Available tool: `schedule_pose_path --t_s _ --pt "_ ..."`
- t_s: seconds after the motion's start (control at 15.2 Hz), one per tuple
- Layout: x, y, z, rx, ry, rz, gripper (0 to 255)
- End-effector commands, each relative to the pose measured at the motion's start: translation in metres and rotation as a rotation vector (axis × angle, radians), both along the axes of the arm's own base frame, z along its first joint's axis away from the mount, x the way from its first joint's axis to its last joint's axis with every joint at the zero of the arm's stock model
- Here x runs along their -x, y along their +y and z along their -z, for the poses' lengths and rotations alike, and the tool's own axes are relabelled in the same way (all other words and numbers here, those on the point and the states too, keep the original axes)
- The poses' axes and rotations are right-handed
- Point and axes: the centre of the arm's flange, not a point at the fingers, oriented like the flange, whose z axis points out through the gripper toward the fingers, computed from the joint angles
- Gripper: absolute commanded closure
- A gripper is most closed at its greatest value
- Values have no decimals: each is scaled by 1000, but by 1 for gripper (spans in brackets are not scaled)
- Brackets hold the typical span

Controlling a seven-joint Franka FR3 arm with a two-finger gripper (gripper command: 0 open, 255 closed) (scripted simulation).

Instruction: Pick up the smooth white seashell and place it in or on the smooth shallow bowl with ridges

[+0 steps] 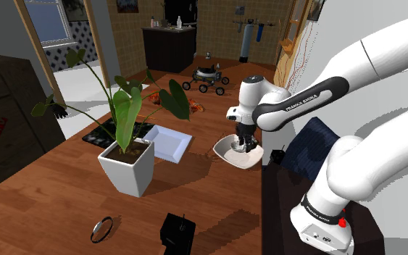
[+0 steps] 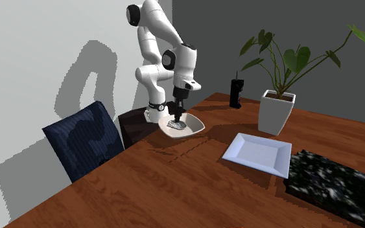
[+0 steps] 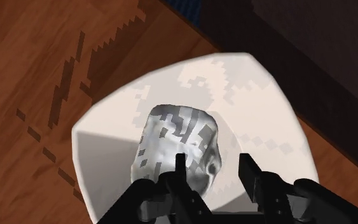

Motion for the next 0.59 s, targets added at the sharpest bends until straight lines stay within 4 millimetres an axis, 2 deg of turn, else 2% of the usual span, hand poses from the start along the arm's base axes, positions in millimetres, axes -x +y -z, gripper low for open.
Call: schedule_pose_path --t_s 0.0,0.26,0.53 --pt "0 0 0 0 0 0 0" --pt "0 0 0 0 0 0 0" --pt "-1 9 -49 0 0 0 0"
